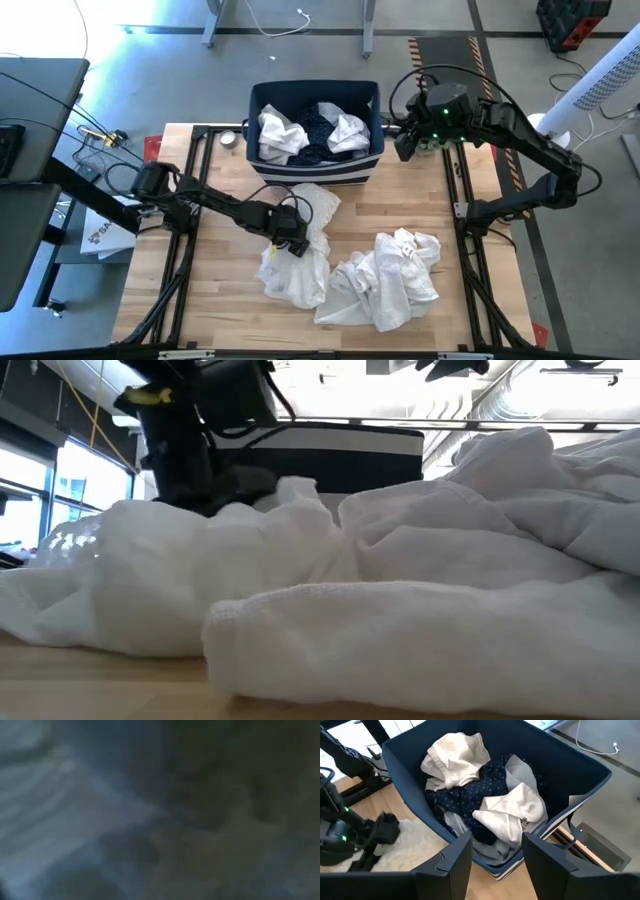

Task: Sort clothes
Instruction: Put the white dress into the blue bin

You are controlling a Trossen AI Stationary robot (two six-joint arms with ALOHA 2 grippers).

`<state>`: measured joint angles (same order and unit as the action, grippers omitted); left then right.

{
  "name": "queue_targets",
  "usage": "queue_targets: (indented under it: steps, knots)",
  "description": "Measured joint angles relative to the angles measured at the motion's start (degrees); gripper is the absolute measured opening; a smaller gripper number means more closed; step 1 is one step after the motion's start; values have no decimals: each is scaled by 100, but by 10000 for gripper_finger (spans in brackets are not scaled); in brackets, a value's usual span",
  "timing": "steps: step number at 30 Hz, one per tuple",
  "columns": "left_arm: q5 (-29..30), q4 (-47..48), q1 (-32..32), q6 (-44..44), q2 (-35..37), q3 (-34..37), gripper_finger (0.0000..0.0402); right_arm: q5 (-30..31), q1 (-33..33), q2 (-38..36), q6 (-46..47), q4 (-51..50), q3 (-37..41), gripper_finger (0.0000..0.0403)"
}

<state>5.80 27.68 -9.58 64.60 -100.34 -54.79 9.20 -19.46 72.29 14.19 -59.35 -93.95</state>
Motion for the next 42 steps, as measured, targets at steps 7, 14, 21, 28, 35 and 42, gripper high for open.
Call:
queue_targets:
  steps: [7, 14, 21, 28, 35, 42]
  knots:
    - [-234, -196, -40, -611, -522, -87, 185, -60, 0, -2, 298, 3, 1, 169]
    - [-605, 654, 57, -1644, 763, -373, 29, -69, 0, -2, 380, 102, 0, 169]
    - [-967, 905, 250, -1783, 2650, -1484, 28, -62, 0, -2, 219, 558, 0, 169]
    - [86, -570, 933, -2214, 3552, -2839, 28, -47, 0, -2, -3, 918, 0, 169]
    - [64, -2230, 2239, -4254, 3062, -4122, 28, 137, 0, -2, 214, 992, 0, 169]
    - [-1216, -1743, 3597, -4827, 2174, -4587, 32, 275, 0, -2, 800, 990, 0, 169]
